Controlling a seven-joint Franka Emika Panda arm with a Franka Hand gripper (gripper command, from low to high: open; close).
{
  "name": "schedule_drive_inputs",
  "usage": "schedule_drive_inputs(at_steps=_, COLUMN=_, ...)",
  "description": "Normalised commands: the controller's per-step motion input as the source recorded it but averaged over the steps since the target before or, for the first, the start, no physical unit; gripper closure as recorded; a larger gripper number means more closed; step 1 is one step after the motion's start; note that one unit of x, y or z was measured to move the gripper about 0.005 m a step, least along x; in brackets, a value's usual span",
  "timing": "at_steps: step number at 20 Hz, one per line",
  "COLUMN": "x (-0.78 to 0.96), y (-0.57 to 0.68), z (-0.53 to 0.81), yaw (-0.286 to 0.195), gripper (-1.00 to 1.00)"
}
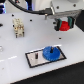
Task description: Insert the blue gear onto the right peg, followed by the red gear
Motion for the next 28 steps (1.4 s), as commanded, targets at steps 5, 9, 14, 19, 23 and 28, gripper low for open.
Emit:
schedule_drive_inputs(at_steps=5, x=0.69, y=-0.32, z=0.29, yaw=0.0, gripper=1.0)
schedule_drive_inputs(at_steps=9, x=0.77, y=-0.27, z=0.18, yaw=0.0, gripper=1.0)
schedule_drive_inputs(at_steps=14, x=0.78, y=-0.24, z=0.11, yaw=0.0, gripper=1.0)
schedule_drive_inputs(at_steps=19, x=0.61, y=-0.17, z=0.01, yaw=0.0, gripper=1.0)
schedule_drive_inputs(at_steps=23, x=0.39, y=-0.18, z=-0.08, yaw=0.0, gripper=1.0)
schedule_drive_inputs(at_steps=28, x=0.15, y=-0.09, z=-0.09, yaw=0.0, gripper=1.0)
